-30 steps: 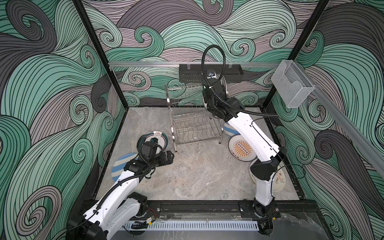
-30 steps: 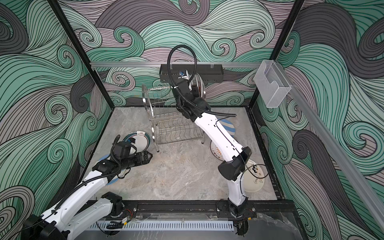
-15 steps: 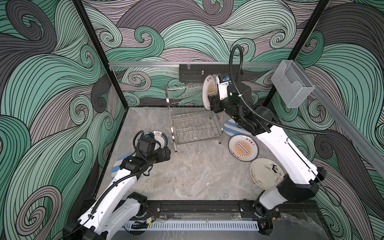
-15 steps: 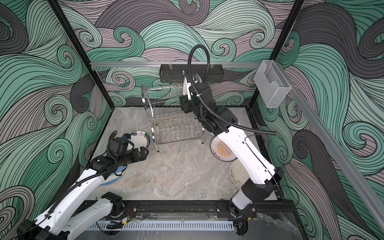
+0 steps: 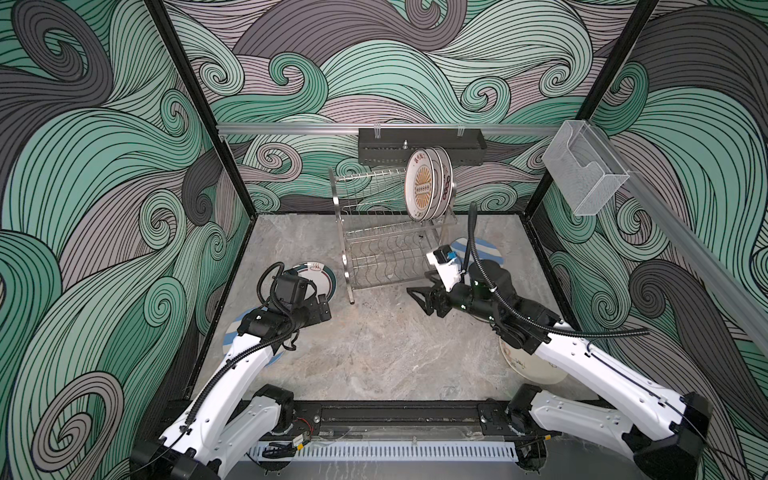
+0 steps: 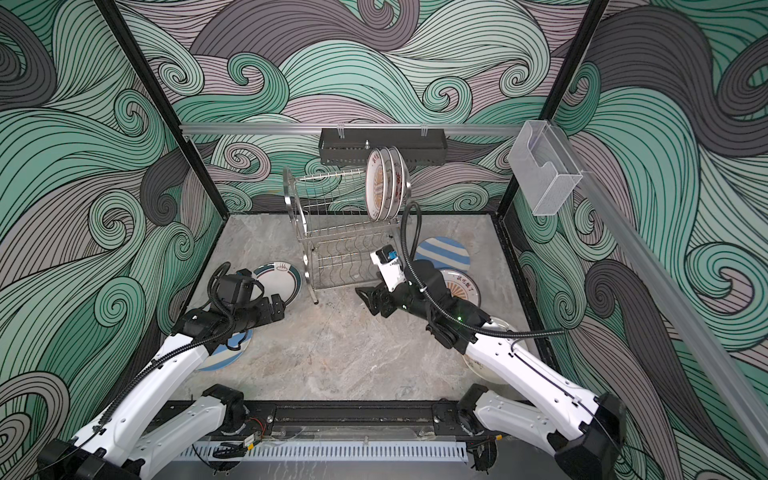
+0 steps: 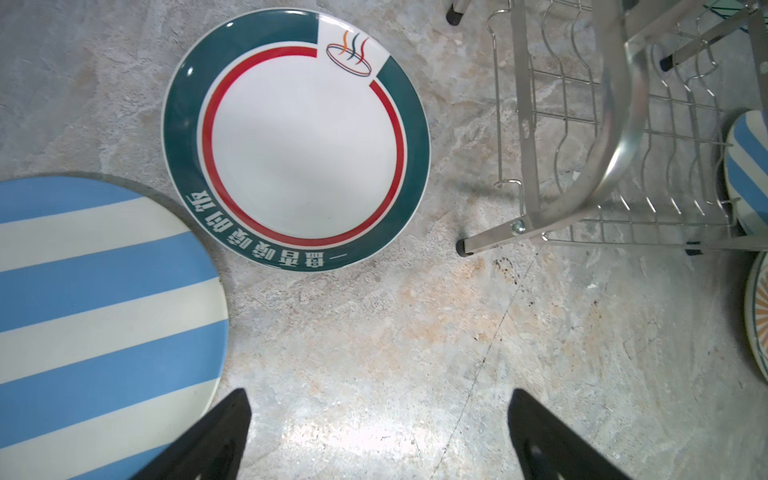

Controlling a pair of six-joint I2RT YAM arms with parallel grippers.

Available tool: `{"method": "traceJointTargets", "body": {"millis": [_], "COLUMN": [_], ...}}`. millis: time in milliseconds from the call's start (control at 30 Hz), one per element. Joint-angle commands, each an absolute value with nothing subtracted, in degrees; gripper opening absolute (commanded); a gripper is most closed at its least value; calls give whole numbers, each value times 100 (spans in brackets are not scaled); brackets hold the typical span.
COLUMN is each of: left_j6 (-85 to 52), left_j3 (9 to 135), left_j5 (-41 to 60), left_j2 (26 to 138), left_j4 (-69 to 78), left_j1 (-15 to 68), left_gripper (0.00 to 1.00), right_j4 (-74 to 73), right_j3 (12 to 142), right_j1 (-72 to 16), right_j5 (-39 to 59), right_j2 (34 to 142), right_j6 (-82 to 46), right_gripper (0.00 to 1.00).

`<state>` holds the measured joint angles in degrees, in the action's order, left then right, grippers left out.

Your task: Load the plates into the dish rack

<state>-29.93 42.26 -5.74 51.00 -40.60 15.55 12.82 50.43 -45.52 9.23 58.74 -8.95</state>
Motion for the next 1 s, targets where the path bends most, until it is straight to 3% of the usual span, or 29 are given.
{"method": "traceJointTargets", "body": {"millis": [0,333,967], "left_j6": [-2925,-3712,-3706], "left_j3": [4278,3437,2646], "left_j5": [-984,-1477,-604], "left_j2": [4909,4950,5537], "left_j4": [-4350,-4157,-2907], "left_j1": [1421,1086,565], "left_gripper": [99,99,99], "right_j4": [944,879,289], "right_j3": [4527,3451,2945], "right_j1": [-4742,-4792,-4796], "right_j5": [1237,1217,1329], "right_j2": [5695,5009,5355], "right_j6": [-1253,-1371,-1678], "right_gripper": [76,76,80]}}
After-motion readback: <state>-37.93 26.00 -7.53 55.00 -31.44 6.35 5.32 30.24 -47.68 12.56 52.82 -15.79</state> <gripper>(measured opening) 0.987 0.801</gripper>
